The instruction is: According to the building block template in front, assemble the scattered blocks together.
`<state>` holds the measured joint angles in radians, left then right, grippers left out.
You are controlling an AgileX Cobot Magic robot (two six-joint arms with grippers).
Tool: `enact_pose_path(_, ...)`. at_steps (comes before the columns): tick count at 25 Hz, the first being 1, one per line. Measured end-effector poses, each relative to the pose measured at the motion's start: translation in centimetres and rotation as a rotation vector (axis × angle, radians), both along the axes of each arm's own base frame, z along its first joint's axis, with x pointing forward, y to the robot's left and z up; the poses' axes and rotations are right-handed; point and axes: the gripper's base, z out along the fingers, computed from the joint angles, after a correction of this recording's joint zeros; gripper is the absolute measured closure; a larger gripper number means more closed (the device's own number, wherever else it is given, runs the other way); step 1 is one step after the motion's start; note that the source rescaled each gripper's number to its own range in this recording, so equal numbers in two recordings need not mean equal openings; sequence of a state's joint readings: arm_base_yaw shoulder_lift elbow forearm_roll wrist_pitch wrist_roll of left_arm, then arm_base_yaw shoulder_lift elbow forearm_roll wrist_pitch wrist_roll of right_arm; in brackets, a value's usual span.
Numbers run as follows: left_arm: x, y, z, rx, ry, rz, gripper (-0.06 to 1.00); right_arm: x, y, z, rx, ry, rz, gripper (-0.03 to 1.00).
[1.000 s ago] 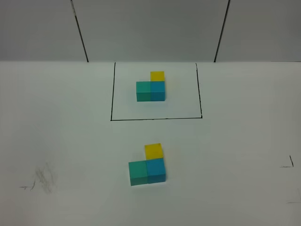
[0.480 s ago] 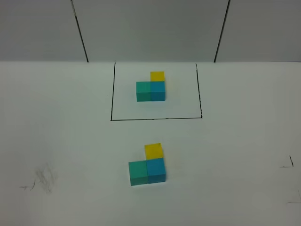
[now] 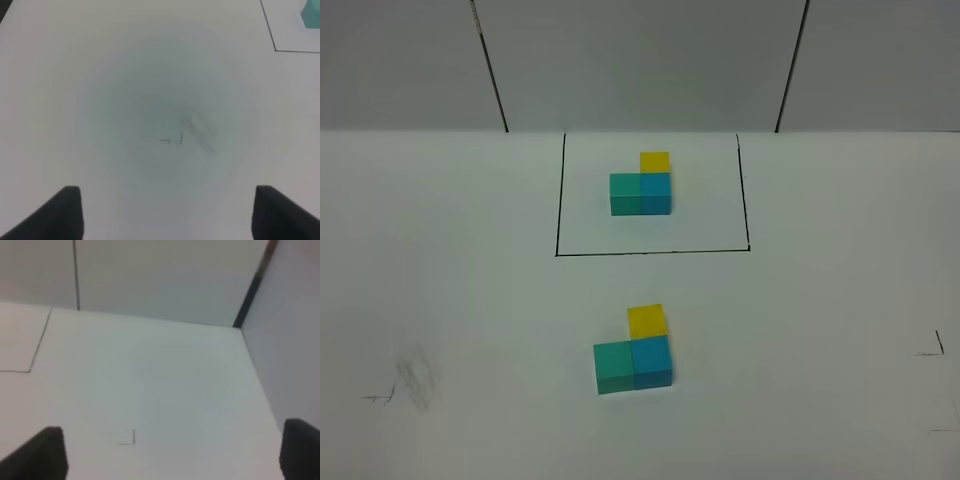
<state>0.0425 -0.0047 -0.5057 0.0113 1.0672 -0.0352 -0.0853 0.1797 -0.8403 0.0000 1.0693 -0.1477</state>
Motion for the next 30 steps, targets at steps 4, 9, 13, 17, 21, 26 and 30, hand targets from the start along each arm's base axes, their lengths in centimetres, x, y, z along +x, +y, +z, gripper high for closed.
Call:
enact_pose_path(4, 0.0, 0.0, 0.0, 0.0, 0.0, 0.0, 0.42, 0.3, 0.0, -3.1, 0.095, 0.046, 0.039, 0.16)
enact_pose_path(9, 0.0, 0.0, 0.0, 0.0, 0.0, 0.0, 0.42, 0.8, -0.1, -6.8, 0.11, 0.117, 0.082, 0.16)
enact_pose_path(13, 0.0, 0.0, 0.0, 0.0, 0.0, 0.0, 0.42, 0.8, -0.1, -8.7, 0.123, 0.131, 0.108, 0.16)
enact_pose_path(17, 0.0, 0.0, 0.0, 0.0, 0.0, 0.0, 0.42, 1.0, -0.1, -9.4, 0.132, 0.157, 0.121, 0.16)
enact_pose_path(21, 0.0, 0.0, 0.0, 0.0, 0.0, 0.0, 0.42, 1.0, -0.1, -9.4, 0.132, 0.155, 0.131, 0.16)
enact_pose_path(26, 0.0, 0.0, 0.0, 0.0, 0.0, 0.0, 0.42, 1.0, -0.1, -9.4, 0.131, 0.155, 0.131, 0.17)
enact_pose_path(30, 0.0, 0.0, 0.0, 0.0, 0.0, 0.0, 0.42, 1.0, -0.1, -9.4, 0.131, 0.155, 0.131, 0.17)
